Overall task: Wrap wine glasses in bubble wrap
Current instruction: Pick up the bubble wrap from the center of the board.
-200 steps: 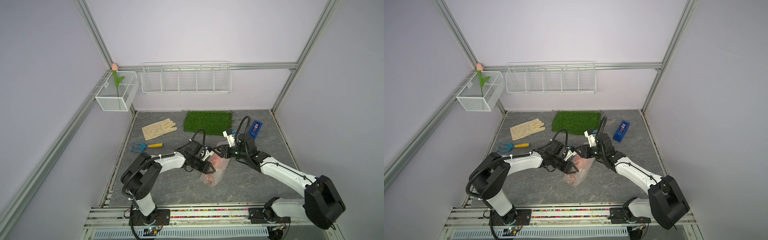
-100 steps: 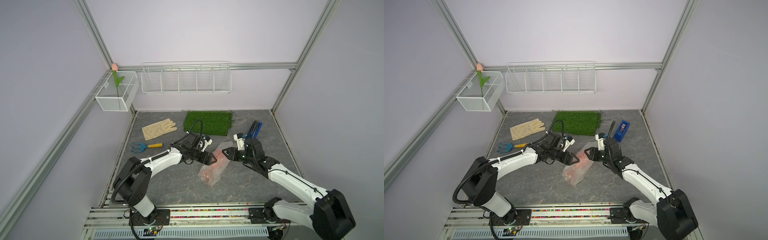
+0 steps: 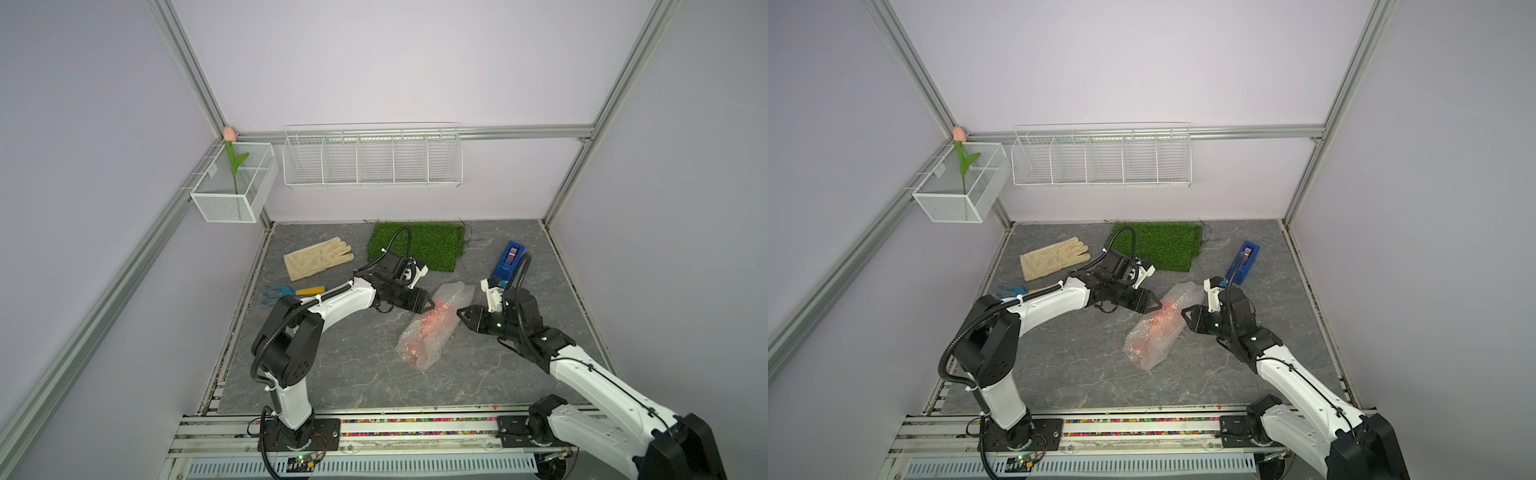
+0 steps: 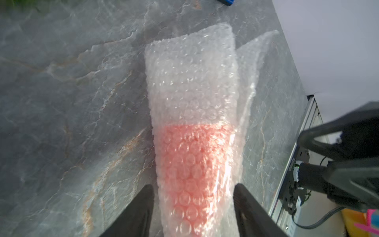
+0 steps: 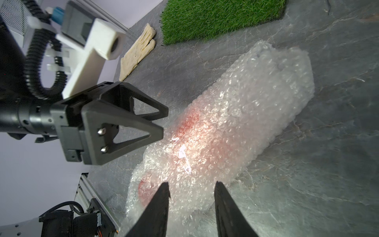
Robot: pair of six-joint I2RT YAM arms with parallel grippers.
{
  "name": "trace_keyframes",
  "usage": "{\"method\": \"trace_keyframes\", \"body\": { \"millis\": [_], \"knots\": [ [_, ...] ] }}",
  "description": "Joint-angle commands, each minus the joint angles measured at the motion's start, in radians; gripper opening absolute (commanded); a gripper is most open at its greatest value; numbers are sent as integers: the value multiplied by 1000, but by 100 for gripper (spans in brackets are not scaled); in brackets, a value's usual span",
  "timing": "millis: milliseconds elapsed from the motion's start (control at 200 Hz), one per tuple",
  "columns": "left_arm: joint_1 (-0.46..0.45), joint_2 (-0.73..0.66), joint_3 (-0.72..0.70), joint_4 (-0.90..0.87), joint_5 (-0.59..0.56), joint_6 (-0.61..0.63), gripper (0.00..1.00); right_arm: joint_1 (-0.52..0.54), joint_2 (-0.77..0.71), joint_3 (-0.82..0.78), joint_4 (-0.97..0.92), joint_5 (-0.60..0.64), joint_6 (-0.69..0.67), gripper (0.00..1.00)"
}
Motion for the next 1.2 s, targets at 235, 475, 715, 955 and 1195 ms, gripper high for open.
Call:
{"method": "trace_keyframes", "body": {
  "millis": [235,475,715,955,1195],
  "knots": [
    [0,95,59,-52,50,37,38,-22,21,-78,-8,66,38,35],
    [6,22,88,-108,-17,42,50,-24,100,-56,44,54,39,33],
    [-3,-14,187,-193,-130,62,54,-26,166,-15,54,64,23,32],
    [-112,24,344,-340,-286,160,95,-48,211,1,74,71,31,30],
    [-186,130,456,-441,-358,172,99,-91,202,9,47,65,24,30]
  ]
}}
